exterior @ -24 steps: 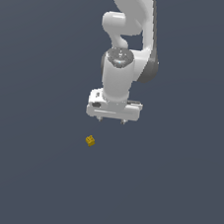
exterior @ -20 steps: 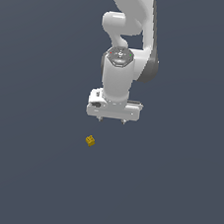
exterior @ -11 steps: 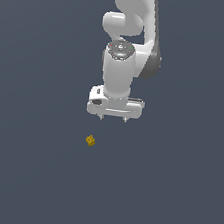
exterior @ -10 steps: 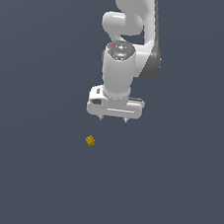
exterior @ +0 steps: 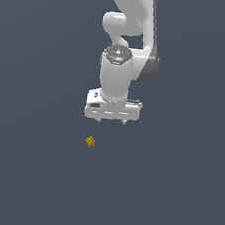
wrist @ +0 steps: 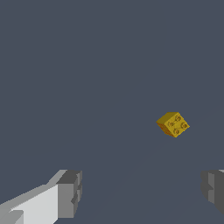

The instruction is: Pick up the object and move it to a goal position.

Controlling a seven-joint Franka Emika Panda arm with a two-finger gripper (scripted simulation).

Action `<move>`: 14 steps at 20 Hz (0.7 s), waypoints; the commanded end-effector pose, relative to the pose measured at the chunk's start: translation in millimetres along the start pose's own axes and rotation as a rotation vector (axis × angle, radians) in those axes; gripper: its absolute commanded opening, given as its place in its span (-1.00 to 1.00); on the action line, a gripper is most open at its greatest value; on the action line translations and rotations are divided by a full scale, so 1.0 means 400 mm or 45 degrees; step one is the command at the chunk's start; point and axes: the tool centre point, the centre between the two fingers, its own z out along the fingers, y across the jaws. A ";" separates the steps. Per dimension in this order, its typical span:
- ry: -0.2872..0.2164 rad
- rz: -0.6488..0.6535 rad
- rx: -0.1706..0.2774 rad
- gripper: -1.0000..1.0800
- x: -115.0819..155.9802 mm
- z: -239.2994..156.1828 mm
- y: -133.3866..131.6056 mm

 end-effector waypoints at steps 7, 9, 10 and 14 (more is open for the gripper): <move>-0.007 -0.187 -0.010 0.92 0.020 0.049 0.050; -0.009 -0.247 -0.012 0.92 0.025 0.064 0.066; -0.010 -0.277 -0.013 0.92 0.028 0.073 0.074; -0.015 -0.398 -0.016 0.92 0.038 0.105 0.106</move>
